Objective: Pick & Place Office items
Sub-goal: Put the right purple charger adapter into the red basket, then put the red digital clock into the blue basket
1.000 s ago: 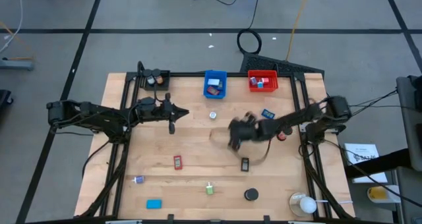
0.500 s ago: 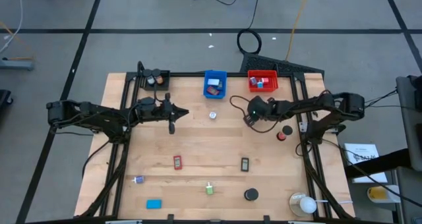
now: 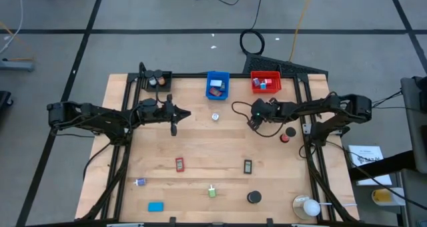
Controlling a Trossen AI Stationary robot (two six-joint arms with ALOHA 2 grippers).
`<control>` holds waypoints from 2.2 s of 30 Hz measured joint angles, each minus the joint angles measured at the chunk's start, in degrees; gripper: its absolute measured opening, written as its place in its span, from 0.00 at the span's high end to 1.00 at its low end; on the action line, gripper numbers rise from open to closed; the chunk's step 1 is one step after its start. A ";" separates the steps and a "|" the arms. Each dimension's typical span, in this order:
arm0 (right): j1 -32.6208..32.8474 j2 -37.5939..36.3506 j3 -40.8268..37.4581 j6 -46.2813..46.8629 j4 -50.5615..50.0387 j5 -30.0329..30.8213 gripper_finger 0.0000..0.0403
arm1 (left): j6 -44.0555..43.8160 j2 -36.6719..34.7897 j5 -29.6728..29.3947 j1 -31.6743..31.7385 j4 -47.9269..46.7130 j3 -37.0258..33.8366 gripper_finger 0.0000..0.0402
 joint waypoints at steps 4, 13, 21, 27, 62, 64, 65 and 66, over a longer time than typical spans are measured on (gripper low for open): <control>-0.13 0.22 0.00 0.00 0.17 0.26 0.59 | 0.00 0.00 0.02 0.00 0.00 0.00 0.91; -4.34 -1.42 8.16 -3.17 -16.46 -2.74 0.70 | 0.00 0.00 0.02 0.00 0.00 0.00 0.91; -15.26 1.64 26.31 -17.33 -31.07 5.27 0.69 | 0.00 0.00 0.01 -0.02 0.00 0.00 0.91; -23.75 8.01 30.44 -25.94 -34.19 5.45 0.68 | 0.01 0.00 0.01 -0.02 -0.01 0.00 0.91; -28.69 14.90 30.64 -36.91 -35.25 9.57 0.50 | 0.02 0.00 0.01 0.00 -0.02 0.00 0.91; -28.22 12.55 30.64 -36.96 -35.13 9.55 0.52 | 0.02 0.00 0.02 0.00 0.00 0.00 0.91; -28.08 11.28 30.64 -36.88 -35.04 9.53 0.54 | 0.02 0.00 0.02 0.00 -0.01 0.00 0.91; -27.90 10.18 30.64 -36.63 -35.06 9.51 0.56 | 0.02 0.00 0.00 -0.02 -0.02 0.00 0.91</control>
